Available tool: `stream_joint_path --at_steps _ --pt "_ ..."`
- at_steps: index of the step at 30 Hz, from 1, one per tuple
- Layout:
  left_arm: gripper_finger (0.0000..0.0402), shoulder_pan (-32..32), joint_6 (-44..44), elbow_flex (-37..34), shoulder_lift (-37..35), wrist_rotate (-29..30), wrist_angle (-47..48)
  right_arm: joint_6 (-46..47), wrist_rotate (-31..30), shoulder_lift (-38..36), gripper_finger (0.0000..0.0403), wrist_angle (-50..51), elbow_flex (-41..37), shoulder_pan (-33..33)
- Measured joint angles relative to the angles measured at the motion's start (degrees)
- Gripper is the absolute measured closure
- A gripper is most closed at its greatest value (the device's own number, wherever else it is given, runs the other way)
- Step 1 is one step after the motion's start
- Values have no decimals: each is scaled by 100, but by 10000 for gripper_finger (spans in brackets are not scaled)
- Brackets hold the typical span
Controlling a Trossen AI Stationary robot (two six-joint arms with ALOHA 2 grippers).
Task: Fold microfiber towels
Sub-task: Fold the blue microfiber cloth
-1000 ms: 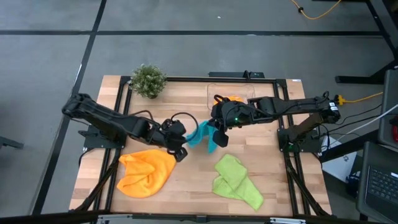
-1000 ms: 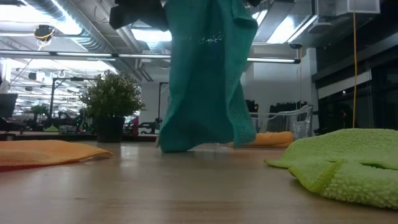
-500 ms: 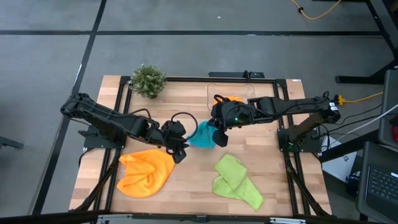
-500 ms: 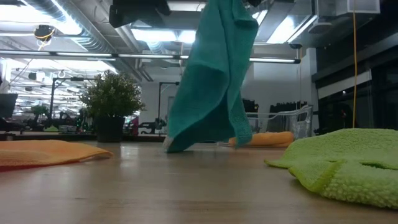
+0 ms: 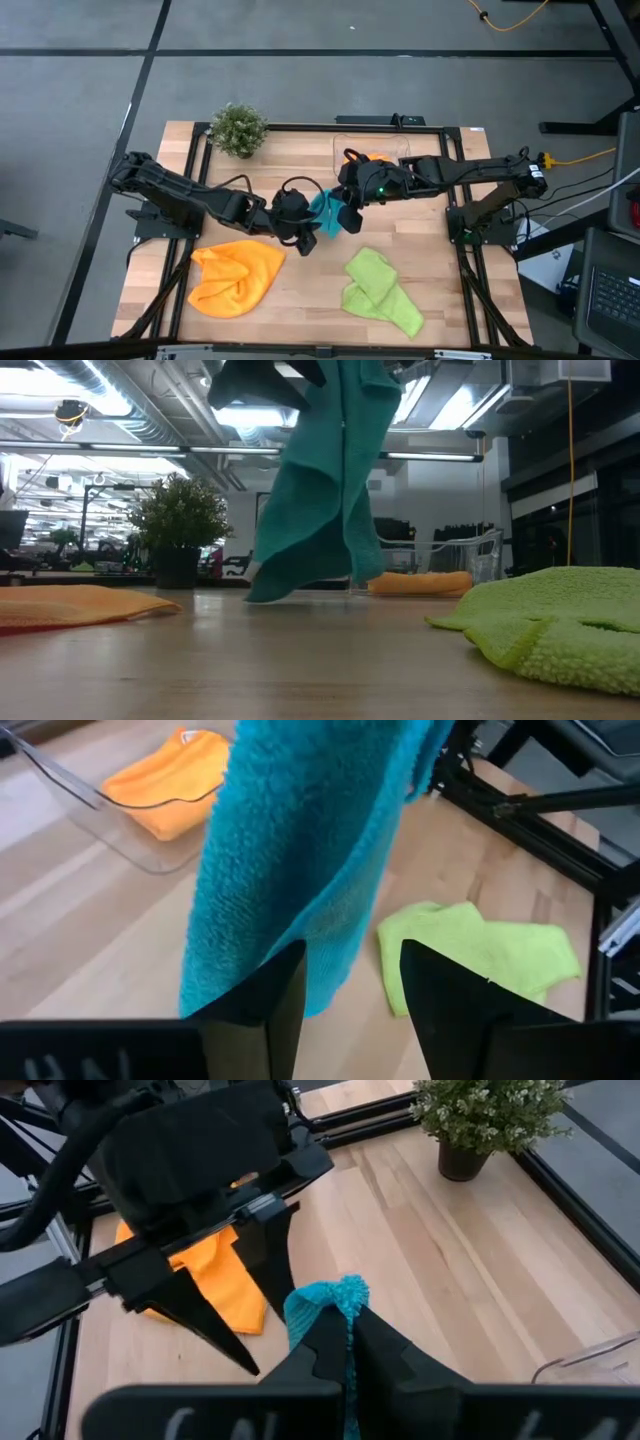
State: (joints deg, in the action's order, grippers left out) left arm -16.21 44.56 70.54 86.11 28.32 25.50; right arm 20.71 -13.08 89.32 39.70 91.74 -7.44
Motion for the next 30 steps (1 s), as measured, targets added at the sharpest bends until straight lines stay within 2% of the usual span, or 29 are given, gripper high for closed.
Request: stream_joint_path --at_steps 3,9,17,25,30 --pt "245 20 -42 0 0 48 -12 -50 9 0 399 4 0 0" --pt "247 -27 -315 -9 -78 -312 -438 -166 9 0 399 229 0 0" --pt "248 49 -675 -7 -263 -52 -469 -166 13 0 399 224 0 0" --pt "248 344 -933 -9 84 69 -446 -165 22 0 399 120 0 0" --pt "248 284 -1196 -9 88 49 -427 -168 18 0 399 123 0 0"
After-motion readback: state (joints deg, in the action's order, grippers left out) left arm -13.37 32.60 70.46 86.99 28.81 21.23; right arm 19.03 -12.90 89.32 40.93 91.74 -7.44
